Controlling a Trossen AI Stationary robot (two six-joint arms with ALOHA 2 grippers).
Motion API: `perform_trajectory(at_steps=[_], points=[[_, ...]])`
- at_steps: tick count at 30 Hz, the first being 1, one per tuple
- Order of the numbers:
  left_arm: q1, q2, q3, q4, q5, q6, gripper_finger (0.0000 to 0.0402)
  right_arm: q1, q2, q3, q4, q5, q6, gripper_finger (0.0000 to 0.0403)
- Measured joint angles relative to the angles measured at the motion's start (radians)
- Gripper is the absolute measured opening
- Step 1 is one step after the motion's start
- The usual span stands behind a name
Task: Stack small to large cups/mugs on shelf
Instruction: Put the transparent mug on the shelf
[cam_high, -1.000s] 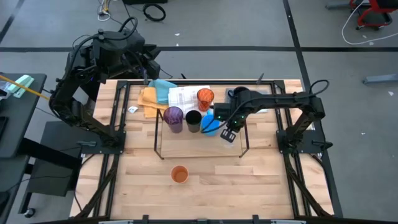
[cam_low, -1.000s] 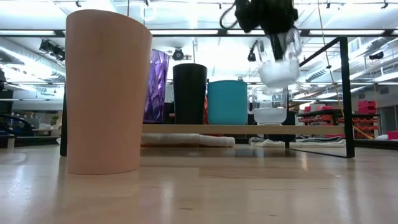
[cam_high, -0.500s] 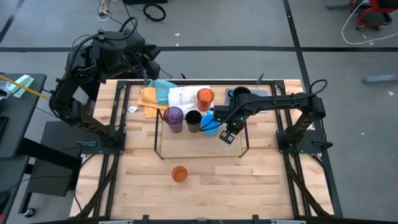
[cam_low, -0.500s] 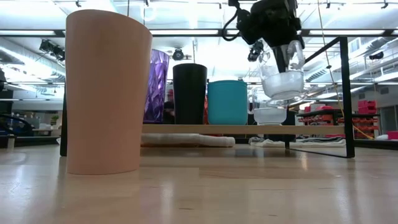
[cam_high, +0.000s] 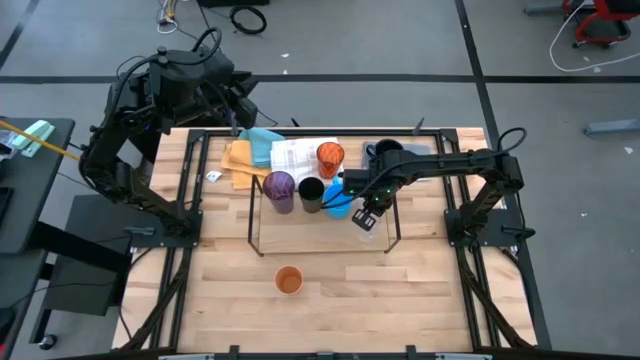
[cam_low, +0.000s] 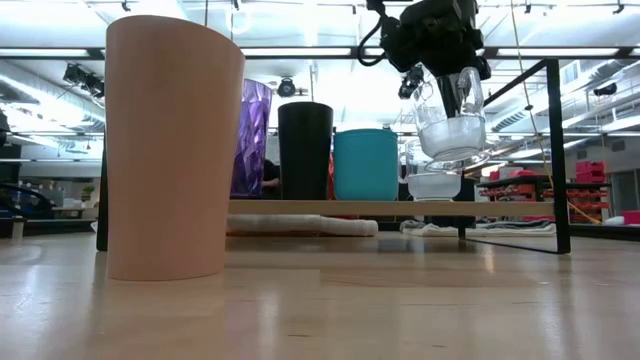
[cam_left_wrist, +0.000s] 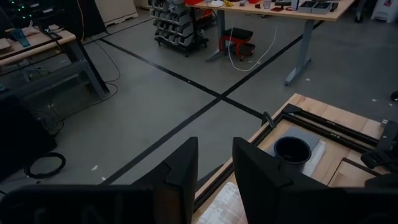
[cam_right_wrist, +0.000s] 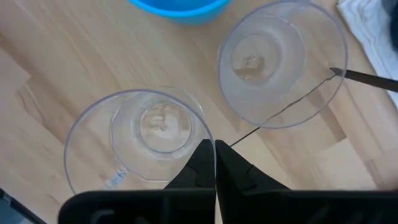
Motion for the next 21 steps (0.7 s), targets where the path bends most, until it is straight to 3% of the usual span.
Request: perform_trajectory(at_steps=[14, 21], points=[[0.0, 0.0, 0.0, 0.0, 0.0, 0.003, 0.0107, 0.013, 0.0, 0.0, 0.012, 0.043, 0.054, 0.0], [0.0, 0.0, 0.0, 0.0, 0.0, 0.003, 0.0107, 0.041, 0.0, 0.0, 0.031, 0.058, -0.078, 0.0]])
